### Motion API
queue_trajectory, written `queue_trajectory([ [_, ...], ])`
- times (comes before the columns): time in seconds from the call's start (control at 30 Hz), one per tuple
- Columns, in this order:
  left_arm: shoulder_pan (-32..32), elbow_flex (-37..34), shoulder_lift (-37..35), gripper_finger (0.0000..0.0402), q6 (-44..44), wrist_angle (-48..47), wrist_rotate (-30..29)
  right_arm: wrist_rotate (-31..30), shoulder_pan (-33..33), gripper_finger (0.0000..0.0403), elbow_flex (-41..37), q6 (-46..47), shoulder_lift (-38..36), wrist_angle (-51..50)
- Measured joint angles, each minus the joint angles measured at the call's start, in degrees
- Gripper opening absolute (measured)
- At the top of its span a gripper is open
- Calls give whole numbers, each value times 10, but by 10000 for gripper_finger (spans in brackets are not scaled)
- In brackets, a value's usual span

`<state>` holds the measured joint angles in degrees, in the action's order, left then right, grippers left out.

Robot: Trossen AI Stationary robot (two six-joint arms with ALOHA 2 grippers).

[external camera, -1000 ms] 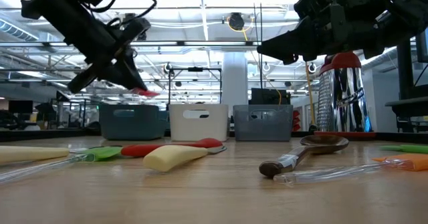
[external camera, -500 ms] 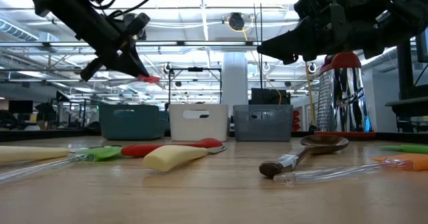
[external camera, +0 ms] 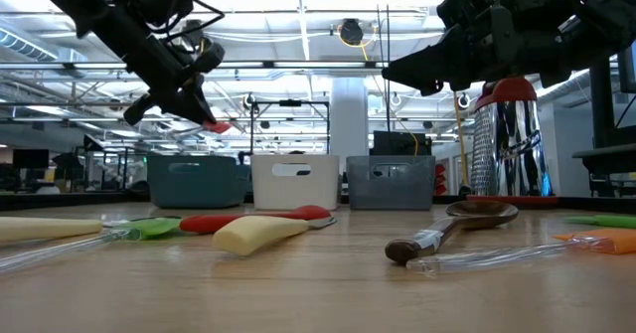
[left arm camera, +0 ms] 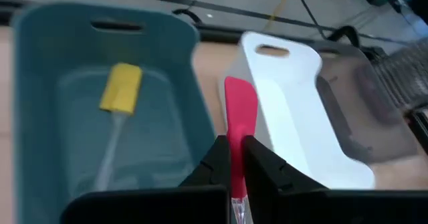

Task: Pick & Place Kitchen Items
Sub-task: Put the red spatula into the blue bin

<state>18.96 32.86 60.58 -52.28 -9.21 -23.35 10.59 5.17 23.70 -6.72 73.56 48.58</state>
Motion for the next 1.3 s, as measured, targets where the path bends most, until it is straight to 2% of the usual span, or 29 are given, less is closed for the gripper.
queue_trajectory([
  [0.27, 71, 0, 0, 20, 22, 1, 0, 0, 0, 141, 0, 0, 0, 0],
  [0.5, 112, 0, 6, 7, 31, 14, -1, 0, 0, 141, 0, -1, 0, 0],
  [0.67, 132, 0, 42, 19, 70, 90, 13, 0, 0, 141, 0, -7, 0, 10],
  [0.83, 151, 0, 86, 6, 104, 145, 27, 0, 0, 141, 0, -7, 0, 13],
  [1.03, 178, 0, 119, 19, 137, 148, 42, 0, 0, 141, 0, -7, 0, 13],
  [1.2, 184, 0, 139, 6, 159, 145, 79, 0, 0, 141, 0, -7, 0, 13],
  [1.3, 185, 0, 149, 11, 153, 136, 83, 0, 0, 141, 0, -7, 0, 13],
])
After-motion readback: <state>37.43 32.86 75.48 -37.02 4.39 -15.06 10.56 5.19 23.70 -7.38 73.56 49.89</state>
